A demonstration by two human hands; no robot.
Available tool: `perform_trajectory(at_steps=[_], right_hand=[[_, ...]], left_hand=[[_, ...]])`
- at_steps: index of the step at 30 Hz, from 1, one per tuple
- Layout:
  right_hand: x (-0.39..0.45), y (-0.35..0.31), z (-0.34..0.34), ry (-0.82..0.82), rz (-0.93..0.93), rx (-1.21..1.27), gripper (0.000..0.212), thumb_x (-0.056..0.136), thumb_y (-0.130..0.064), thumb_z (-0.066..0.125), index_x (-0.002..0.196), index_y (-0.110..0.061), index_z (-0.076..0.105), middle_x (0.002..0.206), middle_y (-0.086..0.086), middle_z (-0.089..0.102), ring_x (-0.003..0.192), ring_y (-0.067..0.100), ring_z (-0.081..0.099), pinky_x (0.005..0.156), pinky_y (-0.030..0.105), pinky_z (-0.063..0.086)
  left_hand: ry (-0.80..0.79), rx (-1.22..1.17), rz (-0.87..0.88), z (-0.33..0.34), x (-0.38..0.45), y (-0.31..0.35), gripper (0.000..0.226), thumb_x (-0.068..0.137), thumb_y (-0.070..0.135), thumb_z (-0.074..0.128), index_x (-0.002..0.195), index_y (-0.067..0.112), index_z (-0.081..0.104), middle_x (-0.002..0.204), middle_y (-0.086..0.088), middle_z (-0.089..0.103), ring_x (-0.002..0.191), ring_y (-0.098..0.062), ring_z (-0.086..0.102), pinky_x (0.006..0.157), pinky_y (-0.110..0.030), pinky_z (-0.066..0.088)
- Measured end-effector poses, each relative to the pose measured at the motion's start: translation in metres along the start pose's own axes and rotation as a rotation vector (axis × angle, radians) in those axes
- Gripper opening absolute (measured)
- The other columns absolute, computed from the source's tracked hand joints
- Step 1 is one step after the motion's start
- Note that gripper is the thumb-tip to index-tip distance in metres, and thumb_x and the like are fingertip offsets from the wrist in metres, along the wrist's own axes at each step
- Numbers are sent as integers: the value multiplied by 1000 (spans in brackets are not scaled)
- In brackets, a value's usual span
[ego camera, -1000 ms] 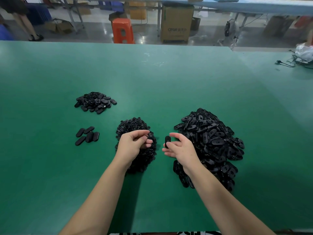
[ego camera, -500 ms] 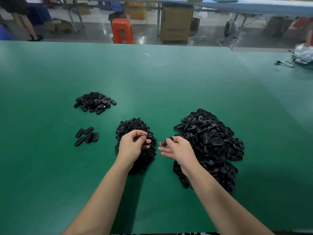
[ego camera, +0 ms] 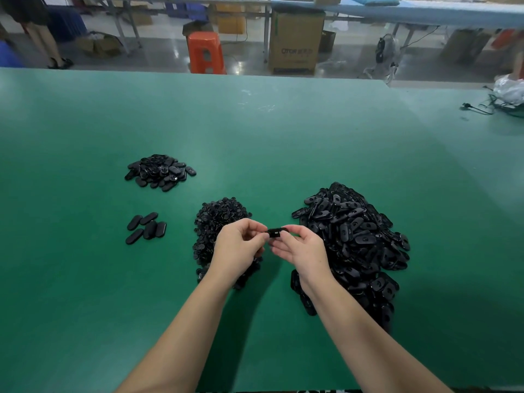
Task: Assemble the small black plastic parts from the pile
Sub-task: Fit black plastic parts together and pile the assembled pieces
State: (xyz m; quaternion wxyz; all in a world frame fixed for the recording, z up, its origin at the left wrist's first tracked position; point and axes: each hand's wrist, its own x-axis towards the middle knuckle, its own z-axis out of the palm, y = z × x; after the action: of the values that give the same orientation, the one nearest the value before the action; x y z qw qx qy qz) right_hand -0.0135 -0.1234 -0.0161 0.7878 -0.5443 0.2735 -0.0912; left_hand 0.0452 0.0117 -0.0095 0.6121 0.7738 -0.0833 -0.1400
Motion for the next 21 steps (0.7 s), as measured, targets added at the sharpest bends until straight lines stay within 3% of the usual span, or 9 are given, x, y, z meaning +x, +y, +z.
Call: perform_trajectory(at_steps=[9,14,16,21], right_hand=[[-3,4,3,-30,-28,-47,11,100,-3,58,110,-2,58,111,21,72,92,23,76,75,29,62],[-5,4,6,-63,-54,-57,27,100,-1,57,122,-16,61,103,12,75,94,20,75,76,24,61],[-5,5,7,-73,-51,-62,28,100,-1,57,125,-13,61,106,14,74,98,20,75,80,25,61],[-6,7,9,-103,-61,-87,22,98,2,57,112,-11,68,99,8,77,94,17,75,77,24,60]], left_hand=[[51,2,-1,3,0,-3,14,88,8,73,81,21,75,69,-4,73,53,-13,61,55,-27,53],[68,15,-33,5,1,-4,14,89,8,71,83,20,74,69,-1,73,53,-11,63,56,-26,53],[70,26,-45,5,1,-4,13,89,8,72,84,20,73,71,-2,74,54,-11,64,57,-26,54],[80,49,-58,4,-1,-4,11,88,8,72,82,17,72,67,0,73,53,-11,65,56,-26,53]])
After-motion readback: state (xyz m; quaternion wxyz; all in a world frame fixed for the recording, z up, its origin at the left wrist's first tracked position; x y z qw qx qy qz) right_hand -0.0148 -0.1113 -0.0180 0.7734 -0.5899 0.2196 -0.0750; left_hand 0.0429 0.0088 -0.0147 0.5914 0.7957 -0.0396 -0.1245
